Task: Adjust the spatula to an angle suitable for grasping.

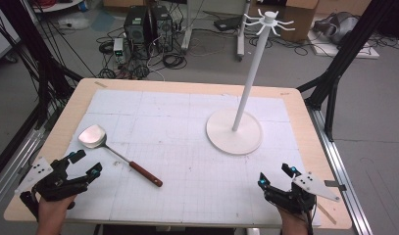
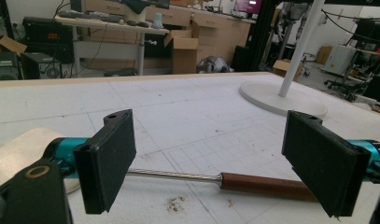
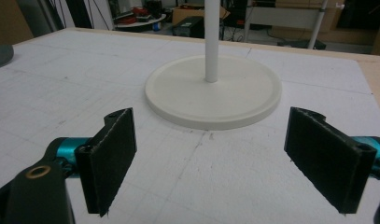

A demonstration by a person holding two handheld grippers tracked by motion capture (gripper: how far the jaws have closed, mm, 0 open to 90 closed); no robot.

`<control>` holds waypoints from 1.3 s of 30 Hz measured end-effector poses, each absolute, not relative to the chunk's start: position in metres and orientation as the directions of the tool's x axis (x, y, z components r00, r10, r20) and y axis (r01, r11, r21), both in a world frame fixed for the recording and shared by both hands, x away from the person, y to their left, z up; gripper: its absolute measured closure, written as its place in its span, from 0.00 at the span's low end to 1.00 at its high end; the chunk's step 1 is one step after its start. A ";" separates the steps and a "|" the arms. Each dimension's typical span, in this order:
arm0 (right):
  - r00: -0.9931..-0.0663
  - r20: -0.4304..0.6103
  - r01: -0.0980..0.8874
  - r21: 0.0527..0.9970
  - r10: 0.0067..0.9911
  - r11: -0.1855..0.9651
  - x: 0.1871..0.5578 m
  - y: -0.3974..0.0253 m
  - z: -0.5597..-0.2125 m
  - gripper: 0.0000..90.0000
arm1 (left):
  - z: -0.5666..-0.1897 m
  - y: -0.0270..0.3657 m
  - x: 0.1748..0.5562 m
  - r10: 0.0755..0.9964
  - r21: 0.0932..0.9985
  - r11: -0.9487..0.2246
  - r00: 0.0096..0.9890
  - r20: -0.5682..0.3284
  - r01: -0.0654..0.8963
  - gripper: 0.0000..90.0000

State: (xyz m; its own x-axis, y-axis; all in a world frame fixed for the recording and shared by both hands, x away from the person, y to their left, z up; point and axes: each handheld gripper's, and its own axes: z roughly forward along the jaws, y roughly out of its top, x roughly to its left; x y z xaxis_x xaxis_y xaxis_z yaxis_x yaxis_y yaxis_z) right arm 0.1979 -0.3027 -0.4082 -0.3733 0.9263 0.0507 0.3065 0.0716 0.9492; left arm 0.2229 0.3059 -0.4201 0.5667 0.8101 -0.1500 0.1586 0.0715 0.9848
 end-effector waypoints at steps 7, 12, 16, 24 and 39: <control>-0.372 0.072 0.317 0.947 0.926 0.054 0.201 -0.306 -0.412 0.17 | -0.422 0.304 0.225 0.819 0.983 0.070 0.553 -0.152 0.167 0.20; -0.374 0.074 0.313 0.948 0.925 0.050 0.201 -0.305 -0.411 0.17 | -0.422 0.305 0.223 0.822 0.983 0.068 0.549 -0.151 0.168 0.20; -0.381 0.066 0.307 0.950 0.922 0.059 0.202 -0.297 -0.408 0.17 | -0.421 0.305 0.222 0.818 0.985 0.058 0.558 -0.139 0.161 0.20; -0.452 0.047 0.302 0.948 0.891 0.104 0.209 -0.263 -0.403 0.18 | -0.422 0.309 0.220 0.826 0.984 0.066 0.544 -0.146 0.163 0.21; -0.624 0.025 0.298 0.931 0.781 0.209 0.241 -0.199 -0.398 0.21 | -0.422 0.314 0.222 0.841 0.985 0.053 0.524 -0.134 0.167 0.22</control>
